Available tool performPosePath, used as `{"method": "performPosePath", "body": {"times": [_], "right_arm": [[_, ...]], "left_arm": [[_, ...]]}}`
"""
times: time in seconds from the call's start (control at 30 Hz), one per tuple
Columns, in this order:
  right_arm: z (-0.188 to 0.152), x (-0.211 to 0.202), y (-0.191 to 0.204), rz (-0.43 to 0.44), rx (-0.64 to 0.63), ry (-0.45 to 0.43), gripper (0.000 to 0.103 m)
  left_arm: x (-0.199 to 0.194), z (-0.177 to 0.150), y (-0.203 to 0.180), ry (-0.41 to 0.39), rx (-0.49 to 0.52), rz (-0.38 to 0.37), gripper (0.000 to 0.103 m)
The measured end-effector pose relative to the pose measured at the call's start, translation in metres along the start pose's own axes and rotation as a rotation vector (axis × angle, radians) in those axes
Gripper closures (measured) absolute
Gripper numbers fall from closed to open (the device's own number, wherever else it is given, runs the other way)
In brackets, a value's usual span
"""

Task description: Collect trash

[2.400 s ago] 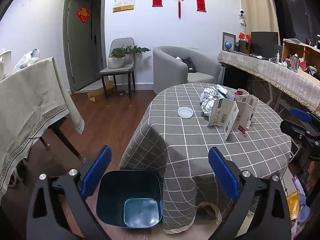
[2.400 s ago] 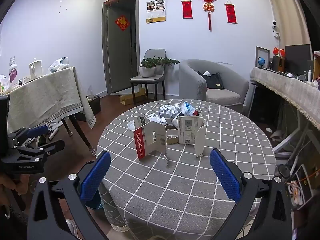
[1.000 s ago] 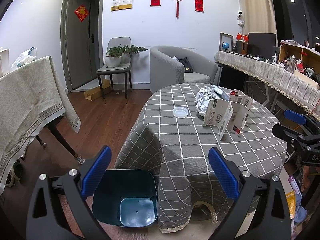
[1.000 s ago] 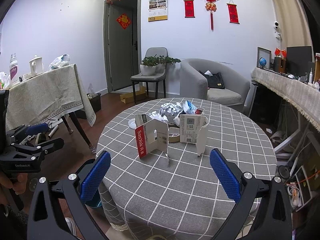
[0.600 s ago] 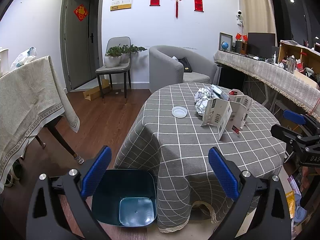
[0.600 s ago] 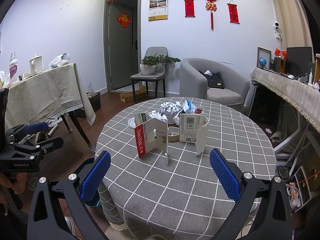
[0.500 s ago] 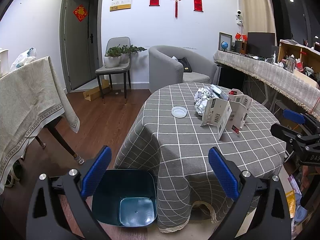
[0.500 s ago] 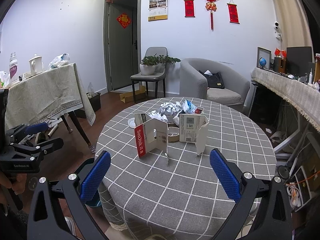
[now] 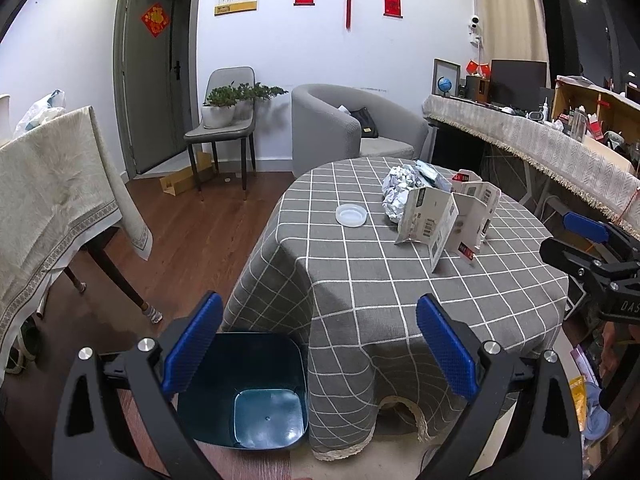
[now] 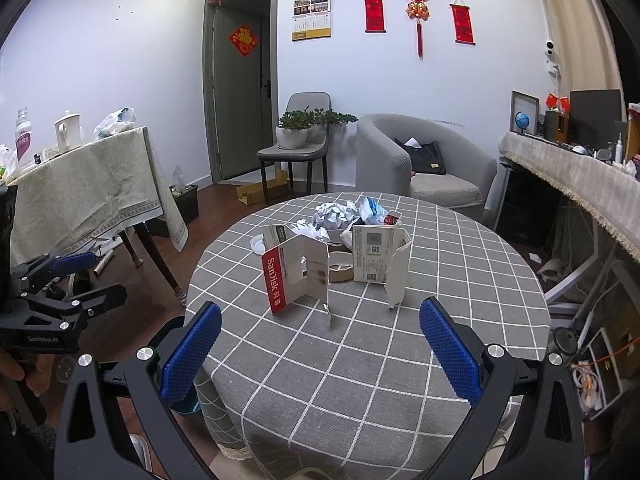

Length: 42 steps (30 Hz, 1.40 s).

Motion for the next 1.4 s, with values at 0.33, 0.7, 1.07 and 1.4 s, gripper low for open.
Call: {"method": "performPosePath", "body": {"times": [0.33,0.7,1.07,1.4], "right_arm": [[0.002,0.001,0.001,0.018,-0.005,0.013,0.003],[0.007,0.013,-0.016,0.017,0.027,0.036,0.004],[0.014,0.035,-0.038,0.001,0.065,0.059,0.021],[0.027,0.057,-0.055,0.013,0.088,0.063,0.021]], "left_arm": [[0.002,0.000,-0.008,-0.005,0.014,-0.027,0.007],[0.016,0.003,-0.044,-0.011,0.084,-0.150,0.026],[0.040,0.012,-0.065,0.006,0.076,-0.249,0.043],[0.056,0.019,-0.095,0.006,0.112,-0.370,0.061]]}}
Point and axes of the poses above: each gripper's, at about its wrist camera, not at the fingertips, and x roughly the way its jaws point, y to its left, z to its top, the point moved 10 cm from there along x, roughly the way its jaws point, and after that the axes turned 1 degree about y, right-handed, at the moved point
